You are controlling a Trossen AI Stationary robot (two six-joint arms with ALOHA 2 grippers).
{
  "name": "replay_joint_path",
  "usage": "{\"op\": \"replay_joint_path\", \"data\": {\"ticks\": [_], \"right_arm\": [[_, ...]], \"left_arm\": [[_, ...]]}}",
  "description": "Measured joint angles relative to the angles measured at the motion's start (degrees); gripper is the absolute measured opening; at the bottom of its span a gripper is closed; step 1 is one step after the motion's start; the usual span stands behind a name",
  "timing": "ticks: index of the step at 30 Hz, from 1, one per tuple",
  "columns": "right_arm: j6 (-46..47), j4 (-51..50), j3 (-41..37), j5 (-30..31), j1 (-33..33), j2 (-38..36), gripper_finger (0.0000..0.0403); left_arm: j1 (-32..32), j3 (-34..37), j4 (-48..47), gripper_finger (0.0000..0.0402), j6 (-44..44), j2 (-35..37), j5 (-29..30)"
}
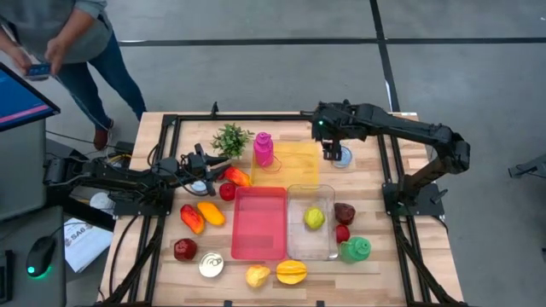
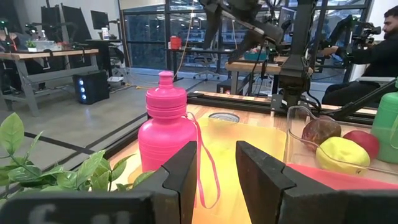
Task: Pick & Place Food Item
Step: Put the red apple into the transparent bin
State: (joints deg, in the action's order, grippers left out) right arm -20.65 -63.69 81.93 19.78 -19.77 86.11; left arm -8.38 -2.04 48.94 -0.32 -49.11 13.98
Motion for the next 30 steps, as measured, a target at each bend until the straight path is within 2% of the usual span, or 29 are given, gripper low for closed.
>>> {"op": "replay_joint_path", "data": {"ticks": [5,7,12,19,22,30], "right_arm": [[5.8,-1.9,-0.4,-10.6,-4.2,0.0,0.0282],[6.1,-0.3,-1.5,-12.2,-5.1,0.0,0.0281],[5.7,4.2,-3.9,-12.4,-6.9,0.0,0.0281],[6.1,5.4,-4.0,-10.9,-8.5,0.0,0.0281],[8.2,5.8,-4.0,-9.0,-9.1,0.0,0.0281],[13.5,6.7,-4.0,-9.3,-8.8,0.2,0.0281]], "left_arm": [[0.0,0.0,-0.1,0.0099,0.0,0.0,0.0],[0.0,0.0,-0.1,0.0099,0.0,0.0,0.0],[0.0,0.0,-0.1,0.0099,0.0,0.0,0.0],[0.0,0.0,-0.1,0.0099,0.0,0.0,-0.1],[0.0,0.0,-0.1,0.0099,0.0,0.0,-0.1],[0.0,0.0,-0.1,0.0099,0.0,0.0,-0.1]]}}
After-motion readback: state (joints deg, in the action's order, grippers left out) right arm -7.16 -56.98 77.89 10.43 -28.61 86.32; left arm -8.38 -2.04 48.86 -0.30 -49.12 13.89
